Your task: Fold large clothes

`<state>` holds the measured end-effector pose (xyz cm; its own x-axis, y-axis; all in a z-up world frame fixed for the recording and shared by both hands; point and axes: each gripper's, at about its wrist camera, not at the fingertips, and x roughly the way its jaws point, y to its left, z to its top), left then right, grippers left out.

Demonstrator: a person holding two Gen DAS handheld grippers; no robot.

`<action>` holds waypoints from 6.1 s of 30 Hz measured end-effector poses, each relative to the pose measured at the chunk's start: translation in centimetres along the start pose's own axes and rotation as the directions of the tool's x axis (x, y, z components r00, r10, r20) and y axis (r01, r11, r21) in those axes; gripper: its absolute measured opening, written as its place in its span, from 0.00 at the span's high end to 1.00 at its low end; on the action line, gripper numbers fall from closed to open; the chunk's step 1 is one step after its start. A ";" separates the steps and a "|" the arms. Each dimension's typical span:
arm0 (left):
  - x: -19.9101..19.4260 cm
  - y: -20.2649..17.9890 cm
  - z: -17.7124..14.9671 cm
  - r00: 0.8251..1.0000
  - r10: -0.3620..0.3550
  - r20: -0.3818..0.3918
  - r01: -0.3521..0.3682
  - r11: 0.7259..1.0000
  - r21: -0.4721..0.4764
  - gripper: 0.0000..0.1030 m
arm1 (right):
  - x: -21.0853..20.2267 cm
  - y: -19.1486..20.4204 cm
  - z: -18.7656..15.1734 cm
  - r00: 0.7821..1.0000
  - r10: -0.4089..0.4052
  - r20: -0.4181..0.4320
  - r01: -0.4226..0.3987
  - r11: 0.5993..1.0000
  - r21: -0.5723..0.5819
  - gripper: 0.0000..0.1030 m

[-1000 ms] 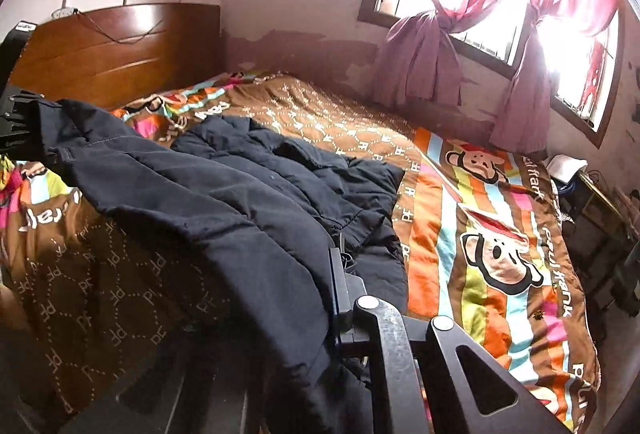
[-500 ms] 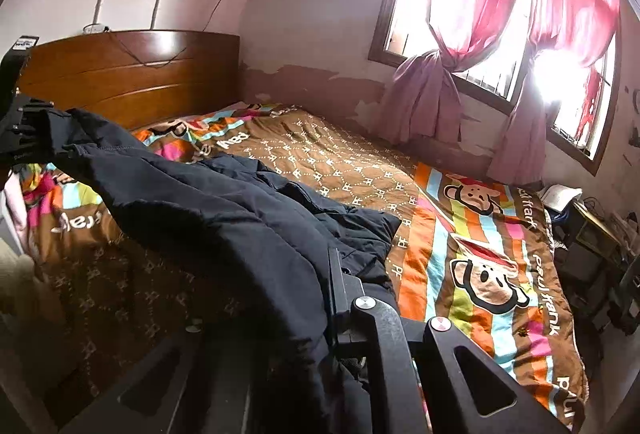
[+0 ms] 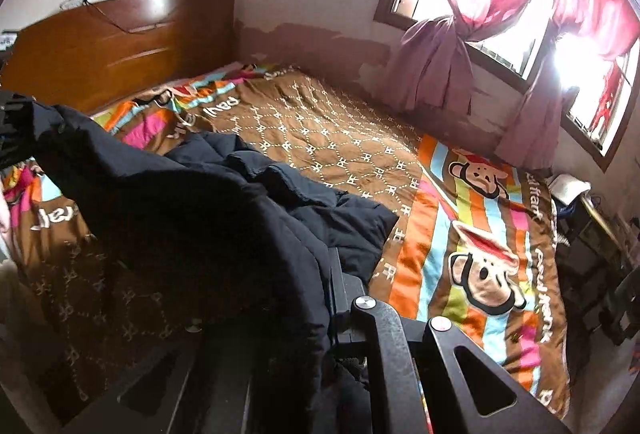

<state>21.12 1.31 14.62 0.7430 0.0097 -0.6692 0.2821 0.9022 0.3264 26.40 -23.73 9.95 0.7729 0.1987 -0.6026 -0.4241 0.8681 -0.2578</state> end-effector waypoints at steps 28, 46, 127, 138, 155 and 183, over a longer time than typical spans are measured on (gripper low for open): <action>24.3 6.0 6.2 0.993 -0.047 -0.110 0.044 0.998 -0.037 0.92 | 24.2 -6.3 6.7 0.995 -0.006 -0.100 0.009 1.000 0.025 0.92; 23.9 8.9 6.1 0.997 -0.067 0.050 0.078 0.962 -0.264 0.55 | 28.5 -7.2 4.6 0.997 0.025 -0.071 -0.016 0.992 0.122 0.61; 32.4 5.7 7.3 0.987 -0.152 -0.052 0.120 0.913 -0.390 0.01 | 34.8 -6.6 4.6 0.987 0.120 -0.111 -0.066 0.911 0.406 0.00; 34.9 5.1 6.1 0.971 -0.207 -0.121 0.146 0.912 -0.382 0.01 | 37.6 -9.5 2.9 0.977 0.099 -0.190 -0.005 0.896 0.443 0.00; 34.5 4.9 5.5 0.972 -0.222 -0.074 0.173 0.896 -0.409 0.01 | 37.7 -9.7 1.2 0.972 0.177 -0.156 -0.074 0.856 0.512 0.00; 28.3 12.9 2.6 0.965 -0.244 0.098 0.260 0.829 -0.495 0.01 | 30.7 -13.4 0.1 0.982 0.183 0.045 -0.179 0.828 0.531 0.00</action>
<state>47.37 12.14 1.67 0.7076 -0.2532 -0.6597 0.1265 0.9639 -0.2343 55.86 -29.21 -5.06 0.7024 0.3747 -0.6051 -0.2388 0.9250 0.2956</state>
